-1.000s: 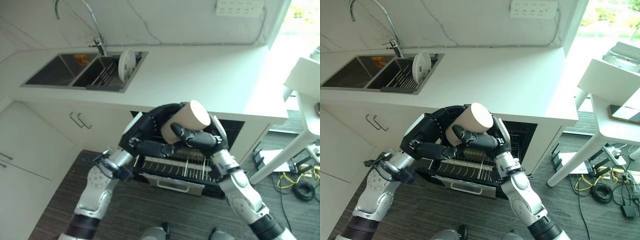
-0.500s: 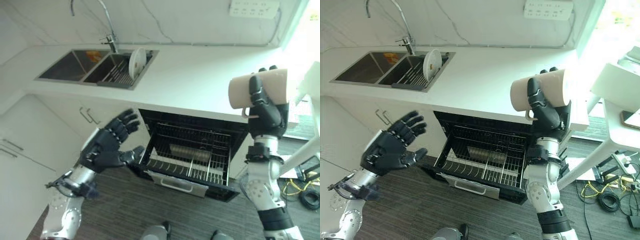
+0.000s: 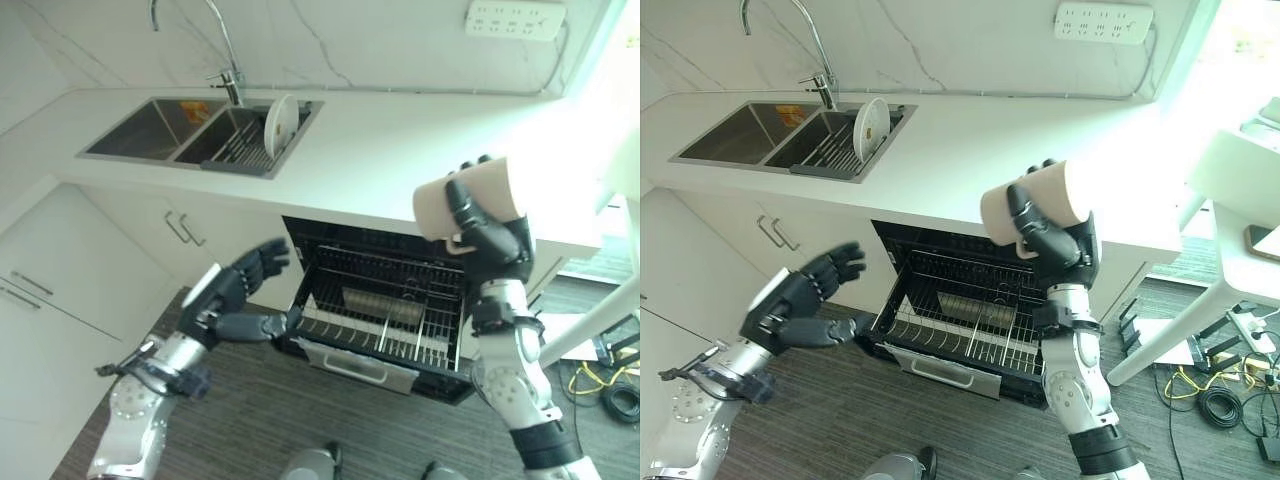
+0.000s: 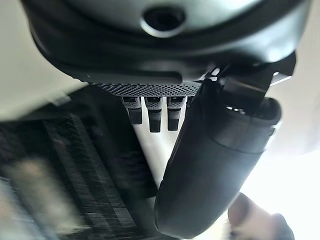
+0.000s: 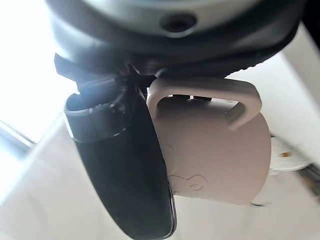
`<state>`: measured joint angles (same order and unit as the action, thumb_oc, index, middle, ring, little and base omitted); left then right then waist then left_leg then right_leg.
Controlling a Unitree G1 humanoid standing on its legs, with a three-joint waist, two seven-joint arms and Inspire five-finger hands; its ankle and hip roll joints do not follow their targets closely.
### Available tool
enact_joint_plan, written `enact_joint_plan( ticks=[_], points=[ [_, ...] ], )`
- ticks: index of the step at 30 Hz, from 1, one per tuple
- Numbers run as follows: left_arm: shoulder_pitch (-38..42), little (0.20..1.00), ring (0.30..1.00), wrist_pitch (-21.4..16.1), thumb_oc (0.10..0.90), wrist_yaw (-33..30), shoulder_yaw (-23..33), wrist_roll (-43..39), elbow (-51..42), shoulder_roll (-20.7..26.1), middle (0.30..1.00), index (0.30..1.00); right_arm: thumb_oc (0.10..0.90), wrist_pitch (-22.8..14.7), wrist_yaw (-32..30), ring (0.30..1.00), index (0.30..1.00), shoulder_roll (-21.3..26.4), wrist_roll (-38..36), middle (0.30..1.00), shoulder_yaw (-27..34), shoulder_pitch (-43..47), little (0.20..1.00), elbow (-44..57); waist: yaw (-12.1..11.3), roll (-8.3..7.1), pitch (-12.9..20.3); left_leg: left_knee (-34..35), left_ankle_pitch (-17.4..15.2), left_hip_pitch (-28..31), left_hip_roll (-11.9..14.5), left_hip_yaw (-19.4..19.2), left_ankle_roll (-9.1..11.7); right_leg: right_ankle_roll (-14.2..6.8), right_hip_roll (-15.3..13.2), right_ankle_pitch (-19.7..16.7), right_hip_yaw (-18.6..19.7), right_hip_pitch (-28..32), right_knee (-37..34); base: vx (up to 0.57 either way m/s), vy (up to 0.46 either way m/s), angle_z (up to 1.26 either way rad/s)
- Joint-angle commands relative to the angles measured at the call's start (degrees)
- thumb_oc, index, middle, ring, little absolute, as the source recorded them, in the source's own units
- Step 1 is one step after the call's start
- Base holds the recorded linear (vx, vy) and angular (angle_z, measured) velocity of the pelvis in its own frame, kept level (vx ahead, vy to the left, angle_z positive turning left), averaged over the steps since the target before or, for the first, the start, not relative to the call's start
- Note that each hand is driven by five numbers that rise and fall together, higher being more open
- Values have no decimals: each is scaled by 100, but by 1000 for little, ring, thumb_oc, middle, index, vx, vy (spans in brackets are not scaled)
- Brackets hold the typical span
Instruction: Place the dishes in the dishwasher.
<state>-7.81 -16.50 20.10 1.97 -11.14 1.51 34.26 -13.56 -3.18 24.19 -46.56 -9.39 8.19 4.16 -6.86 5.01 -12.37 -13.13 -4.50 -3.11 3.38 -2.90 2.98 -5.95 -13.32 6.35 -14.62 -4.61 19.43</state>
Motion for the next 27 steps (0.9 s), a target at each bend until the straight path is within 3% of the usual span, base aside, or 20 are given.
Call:
enact_joint_plan(
  ticks=[1,7,10,11,16,22,27],
  points=[
    [349,900,900,-826,800,-685,285,745,-285,606,900,900,400,-184,804,300,300,110,581,300,167,611,300,0,38,-244,279,-405,-773,50,121,-189,-113,-65,244,479,89,266,-225,20,-81,0],
    [917,900,900,-881,800,-1342,-291,2192,85,1096,900,900,400,214,1293,300,300,483,575,300,53,871,300,-669,180,-232,196,-405,-660,-13,209,-217,27,-47,285,466,40,266,-225,42,-34,3],
    [1432,900,900,-650,800,-1689,-836,3089,328,1462,900,900,400,774,1627,300,300,704,944,300,-182,1223,300,-1095,251,-224,120,-405,-635,-81,265,-284,88,-116,187,419,-32,233,-225,168,33,5],
    [1517,900,900,-653,800,-1800,-919,3270,361,1570,900,900,400,976,1701,300,300,807,983,300,-208,1298,300,-1177,269,-238,88,-405,-642,-102,279,-301,89,-129,165,399,-42,207,-225,143,56,0],
    [2150,900,900,-590,800,-1930,-1277,3463,517,1870,900,900,400,1253,1786,300,300,1180,1114,300,-319,1824,300,-1480,358,-284,-161,-405,-607,-351,306,-308,103,-153,141,303,-7,-101,-225,-10,34,2],
    [3583,900,900,-538,800,-1629,-2045,3310,814,2271,900,900,400,996,1941,300,300,1733,1127,300,-507,3014,300,-2382,473,-262,-828,-405,-459,-835,253,-252,88,-150,194,109,145,-659,-225,-212,24,0],
    [4135,900,900,-503,800,-1328,-2359,3162,861,2390,900,900,400,715,2093,300,300,1966,1213,300,-595,3468,300,-2808,497,-221,-1114,-405,-395,-966,228,-268,74,-147,199,32,175,-804,-225,-67,30,1]
  ],
)
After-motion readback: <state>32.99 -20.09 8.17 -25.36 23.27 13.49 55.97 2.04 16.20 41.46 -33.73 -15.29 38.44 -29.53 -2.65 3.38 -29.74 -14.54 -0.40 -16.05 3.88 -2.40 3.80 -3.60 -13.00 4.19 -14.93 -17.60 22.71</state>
